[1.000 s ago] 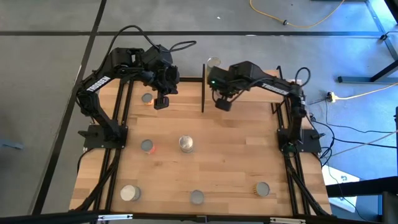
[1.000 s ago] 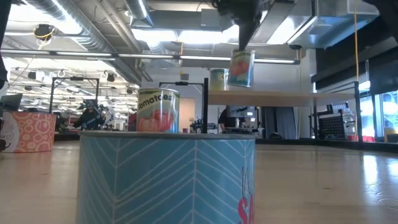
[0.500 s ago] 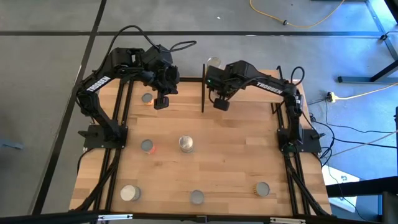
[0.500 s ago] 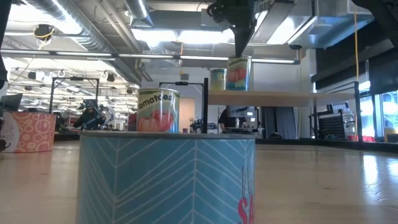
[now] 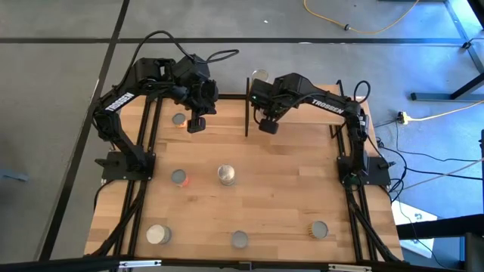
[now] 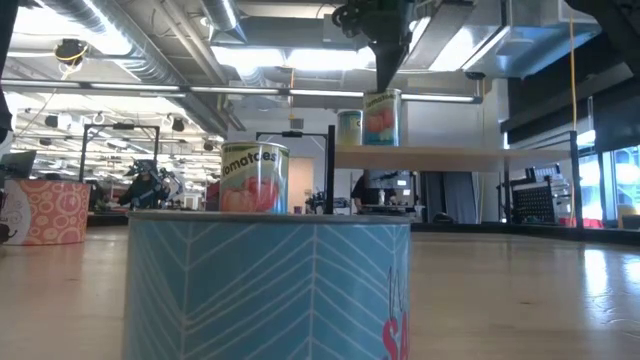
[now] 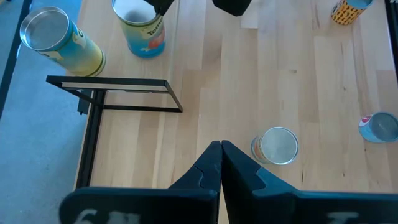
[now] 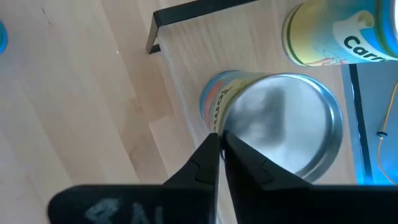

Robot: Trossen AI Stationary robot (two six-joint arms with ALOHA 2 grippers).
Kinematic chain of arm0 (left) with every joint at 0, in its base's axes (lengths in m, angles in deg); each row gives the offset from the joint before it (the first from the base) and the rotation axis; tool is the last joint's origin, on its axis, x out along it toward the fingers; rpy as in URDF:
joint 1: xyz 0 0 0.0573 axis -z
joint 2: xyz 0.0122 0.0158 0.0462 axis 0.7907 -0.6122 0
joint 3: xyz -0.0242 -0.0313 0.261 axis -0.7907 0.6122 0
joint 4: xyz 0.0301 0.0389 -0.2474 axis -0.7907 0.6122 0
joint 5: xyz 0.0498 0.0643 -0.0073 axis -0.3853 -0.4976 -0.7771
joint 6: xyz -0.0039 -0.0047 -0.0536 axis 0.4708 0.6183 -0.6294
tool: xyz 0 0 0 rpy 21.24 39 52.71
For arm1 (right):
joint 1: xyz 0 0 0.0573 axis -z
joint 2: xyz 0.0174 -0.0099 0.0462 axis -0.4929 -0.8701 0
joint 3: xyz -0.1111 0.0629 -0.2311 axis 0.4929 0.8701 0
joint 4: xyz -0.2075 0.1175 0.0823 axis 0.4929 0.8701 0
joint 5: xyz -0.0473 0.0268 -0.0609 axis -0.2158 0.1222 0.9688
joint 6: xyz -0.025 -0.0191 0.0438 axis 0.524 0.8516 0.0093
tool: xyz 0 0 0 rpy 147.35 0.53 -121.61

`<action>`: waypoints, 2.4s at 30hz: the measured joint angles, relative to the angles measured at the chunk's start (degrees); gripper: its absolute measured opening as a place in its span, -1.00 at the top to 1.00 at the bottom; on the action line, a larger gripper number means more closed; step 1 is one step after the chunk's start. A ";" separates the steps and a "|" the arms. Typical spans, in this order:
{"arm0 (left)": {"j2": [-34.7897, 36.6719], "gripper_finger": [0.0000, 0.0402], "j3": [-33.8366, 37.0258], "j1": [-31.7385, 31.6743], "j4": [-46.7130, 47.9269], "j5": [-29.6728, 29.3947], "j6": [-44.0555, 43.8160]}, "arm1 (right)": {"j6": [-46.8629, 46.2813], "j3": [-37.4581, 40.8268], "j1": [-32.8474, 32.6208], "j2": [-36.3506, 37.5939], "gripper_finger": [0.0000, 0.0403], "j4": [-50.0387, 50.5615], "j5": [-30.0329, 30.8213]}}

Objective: Pick and place cans onto a shelf
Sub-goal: Put the right canned tomatoes on the shelf

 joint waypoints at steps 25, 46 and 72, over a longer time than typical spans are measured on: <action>0.00 1.00 0.00 0.00 0.07 -0.08 0.00 | 7.32 -7.69 -1.25 3.45 0.85 -2.73 3.35; 0.00 1.00 0.00 0.00 3.45 -2.95 -4.63 | 0.39 -8.52 5.77 9.31 0.98 0.95 -11.70; 0.00 1.00 0.00 0.00 3.98 -3.01 -4.66 | 5.63 36.13 11.55 22.32 0.98 -16.37 -15.95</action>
